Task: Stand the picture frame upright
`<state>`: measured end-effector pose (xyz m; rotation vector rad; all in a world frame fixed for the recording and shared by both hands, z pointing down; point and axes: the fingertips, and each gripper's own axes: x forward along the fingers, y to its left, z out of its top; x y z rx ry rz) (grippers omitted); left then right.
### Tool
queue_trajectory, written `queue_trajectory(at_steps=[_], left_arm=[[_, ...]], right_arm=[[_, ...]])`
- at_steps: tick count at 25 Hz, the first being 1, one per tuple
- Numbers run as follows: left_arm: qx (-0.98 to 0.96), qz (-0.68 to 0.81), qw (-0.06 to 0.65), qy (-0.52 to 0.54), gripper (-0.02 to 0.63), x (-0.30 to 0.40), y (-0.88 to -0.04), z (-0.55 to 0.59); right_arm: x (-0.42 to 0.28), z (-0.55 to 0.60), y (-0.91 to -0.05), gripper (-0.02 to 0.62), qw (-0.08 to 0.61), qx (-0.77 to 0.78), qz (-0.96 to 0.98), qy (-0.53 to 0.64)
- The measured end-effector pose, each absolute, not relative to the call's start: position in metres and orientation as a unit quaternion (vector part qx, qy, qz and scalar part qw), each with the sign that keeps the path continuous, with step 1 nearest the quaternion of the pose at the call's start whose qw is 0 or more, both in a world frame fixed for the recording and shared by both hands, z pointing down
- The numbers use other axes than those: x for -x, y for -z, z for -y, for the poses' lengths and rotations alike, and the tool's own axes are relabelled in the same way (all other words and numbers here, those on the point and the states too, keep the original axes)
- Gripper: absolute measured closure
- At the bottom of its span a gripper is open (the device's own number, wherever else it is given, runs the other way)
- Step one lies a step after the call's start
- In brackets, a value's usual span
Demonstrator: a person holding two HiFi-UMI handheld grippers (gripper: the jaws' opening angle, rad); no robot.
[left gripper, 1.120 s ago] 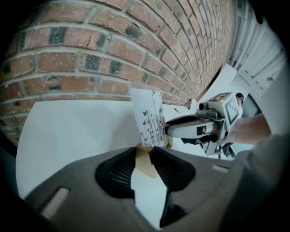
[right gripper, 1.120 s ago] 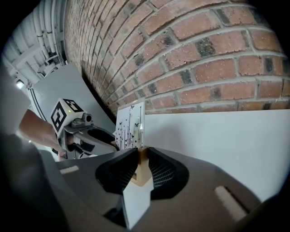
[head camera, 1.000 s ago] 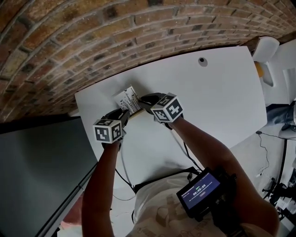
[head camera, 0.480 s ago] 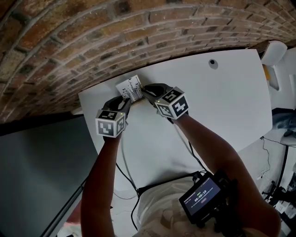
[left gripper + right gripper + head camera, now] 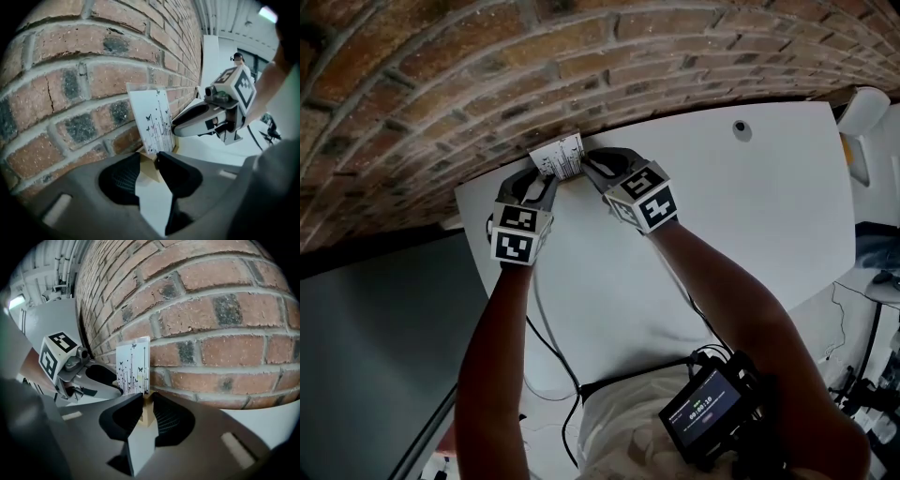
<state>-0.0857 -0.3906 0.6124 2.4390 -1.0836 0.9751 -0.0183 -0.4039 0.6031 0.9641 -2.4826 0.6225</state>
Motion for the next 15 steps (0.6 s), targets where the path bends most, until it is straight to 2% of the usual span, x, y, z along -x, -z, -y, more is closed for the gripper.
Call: queue_trajectory(at_steps=[8, 15], left_arm=[[-0.839, 0.389, 0.099, -0.367, 0.474, 0.092, -0.617, 0.411], [-0.836, 0.39, 0.097, -0.374, 0.476, 0.095, -0.628, 0.416]], right_arm=[[0.024, 0.419, -0.608, 0.514, 0.213, -0.354, 0.89, -0.193], [0.027, 0.422, -0.615, 0.514, 0.219, -0.354, 0.891, -0.179]])
